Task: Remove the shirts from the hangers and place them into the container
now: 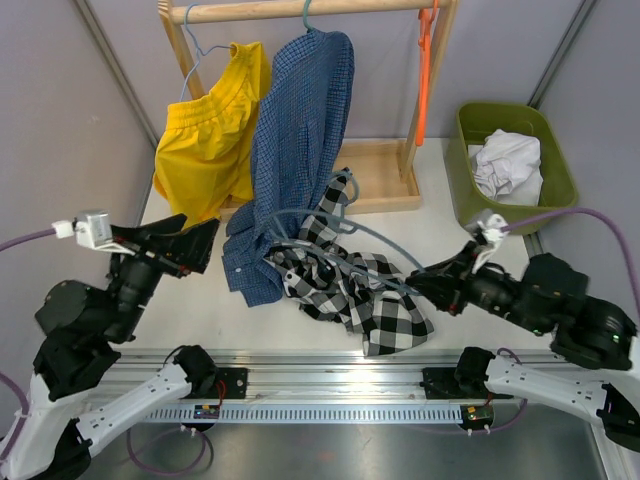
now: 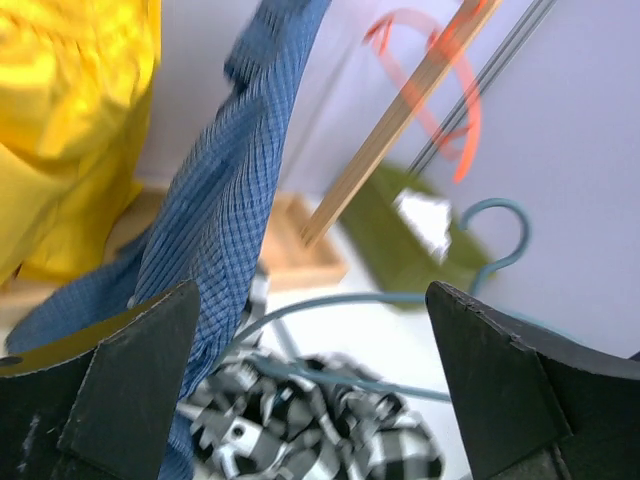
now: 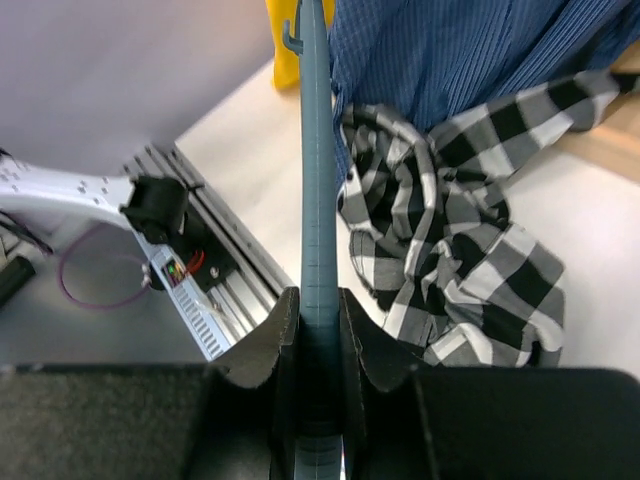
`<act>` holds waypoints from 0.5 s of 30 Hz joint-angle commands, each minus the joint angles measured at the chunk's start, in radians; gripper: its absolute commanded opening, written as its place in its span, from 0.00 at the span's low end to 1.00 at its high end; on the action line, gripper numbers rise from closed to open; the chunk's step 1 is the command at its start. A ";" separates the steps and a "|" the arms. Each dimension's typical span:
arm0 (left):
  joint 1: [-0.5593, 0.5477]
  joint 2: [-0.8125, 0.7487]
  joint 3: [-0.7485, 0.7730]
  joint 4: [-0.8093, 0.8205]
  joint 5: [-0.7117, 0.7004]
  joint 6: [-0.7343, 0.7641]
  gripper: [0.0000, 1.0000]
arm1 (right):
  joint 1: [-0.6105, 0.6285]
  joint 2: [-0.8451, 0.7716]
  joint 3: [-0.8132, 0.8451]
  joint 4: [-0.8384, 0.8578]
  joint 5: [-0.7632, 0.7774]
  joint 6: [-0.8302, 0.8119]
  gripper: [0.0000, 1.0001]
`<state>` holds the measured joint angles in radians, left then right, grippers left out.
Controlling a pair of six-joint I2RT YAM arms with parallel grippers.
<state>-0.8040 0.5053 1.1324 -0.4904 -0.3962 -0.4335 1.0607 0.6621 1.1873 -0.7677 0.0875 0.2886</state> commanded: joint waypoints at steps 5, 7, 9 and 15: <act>0.003 -0.053 -0.057 0.059 0.026 0.001 0.99 | 0.005 -0.076 0.142 -0.125 0.281 -0.022 0.00; 0.002 -0.047 -0.069 0.044 0.030 -0.011 0.99 | 0.005 -0.097 0.162 -0.131 0.342 -0.028 0.00; 0.003 -0.045 -0.085 0.044 0.037 -0.022 0.99 | 0.005 -0.114 0.164 -0.111 0.449 -0.043 0.00; 0.002 -0.033 -0.149 0.067 0.062 -0.056 0.99 | 0.005 -0.024 0.121 0.033 0.739 -0.110 0.00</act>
<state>-0.8032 0.4572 0.9966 -0.4667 -0.3626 -0.4656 1.0607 0.5678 1.3178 -0.8623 0.6136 0.2386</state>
